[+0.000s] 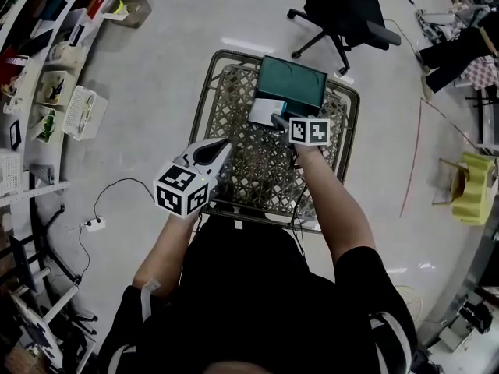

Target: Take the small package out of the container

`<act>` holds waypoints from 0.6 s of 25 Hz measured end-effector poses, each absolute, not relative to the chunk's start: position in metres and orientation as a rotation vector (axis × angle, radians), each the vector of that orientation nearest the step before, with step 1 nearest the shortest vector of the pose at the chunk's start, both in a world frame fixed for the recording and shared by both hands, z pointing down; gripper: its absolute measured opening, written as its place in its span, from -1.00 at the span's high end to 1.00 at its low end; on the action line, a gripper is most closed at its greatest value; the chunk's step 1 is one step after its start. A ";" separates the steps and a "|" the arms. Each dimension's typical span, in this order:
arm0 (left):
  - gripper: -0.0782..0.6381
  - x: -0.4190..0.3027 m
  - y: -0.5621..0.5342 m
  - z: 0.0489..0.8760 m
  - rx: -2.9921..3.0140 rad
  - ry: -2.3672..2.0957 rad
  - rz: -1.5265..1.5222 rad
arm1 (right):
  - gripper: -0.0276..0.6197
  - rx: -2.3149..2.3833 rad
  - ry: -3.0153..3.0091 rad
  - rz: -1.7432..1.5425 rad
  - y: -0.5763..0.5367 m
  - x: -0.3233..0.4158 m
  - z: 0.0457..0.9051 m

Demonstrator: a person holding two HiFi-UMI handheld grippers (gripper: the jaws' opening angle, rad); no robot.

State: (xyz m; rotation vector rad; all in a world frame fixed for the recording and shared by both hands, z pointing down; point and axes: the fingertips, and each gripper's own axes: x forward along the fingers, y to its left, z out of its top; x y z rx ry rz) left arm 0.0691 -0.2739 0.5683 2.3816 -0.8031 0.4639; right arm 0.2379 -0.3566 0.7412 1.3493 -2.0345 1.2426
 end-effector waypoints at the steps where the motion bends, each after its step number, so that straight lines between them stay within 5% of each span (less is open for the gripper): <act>1: 0.72 0.067 -0.272 0.569 2.379 -0.807 0.460 | 0.29 1.357 -2.042 1.251 -0.358 0.236 0.739; 15: 0.72 0.033 -0.266 0.562 2.361 -0.865 0.396 | 0.33 1.339 -2.068 1.061 -0.381 0.183 0.710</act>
